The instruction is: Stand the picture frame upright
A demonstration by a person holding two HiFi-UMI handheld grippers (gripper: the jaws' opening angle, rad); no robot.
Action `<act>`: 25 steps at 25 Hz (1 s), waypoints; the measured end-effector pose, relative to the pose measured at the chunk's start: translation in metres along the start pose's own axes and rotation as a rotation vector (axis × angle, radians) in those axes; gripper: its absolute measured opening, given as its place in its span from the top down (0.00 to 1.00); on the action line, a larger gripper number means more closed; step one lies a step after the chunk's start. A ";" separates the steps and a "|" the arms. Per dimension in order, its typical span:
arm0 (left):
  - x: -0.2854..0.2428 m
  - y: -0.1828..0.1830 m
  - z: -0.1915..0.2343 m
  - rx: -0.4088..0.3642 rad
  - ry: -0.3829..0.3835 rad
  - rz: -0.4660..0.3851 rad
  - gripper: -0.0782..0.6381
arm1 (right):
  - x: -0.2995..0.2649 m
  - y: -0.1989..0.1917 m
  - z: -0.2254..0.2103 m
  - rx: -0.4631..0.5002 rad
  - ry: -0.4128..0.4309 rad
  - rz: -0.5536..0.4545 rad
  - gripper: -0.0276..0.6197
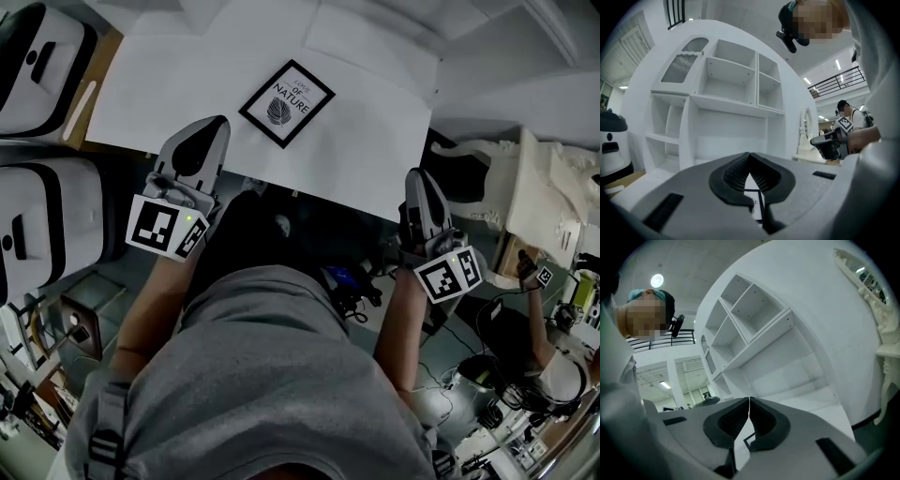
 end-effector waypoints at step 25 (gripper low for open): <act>-0.133 -0.007 0.125 0.037 -0.224 0.042 0.88 | -0.125 0.013 -0.001 -0.034 -0.188 -0.071 0.91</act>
Point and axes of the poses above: the fingertips, and each gripper's own axes: x backward along the fingers, z to its left, y out of its top, the point moved 9 cm from there along x, backward along the fingers, and after that the axes turned 3 degrees about -x, right-handed, at the moved point
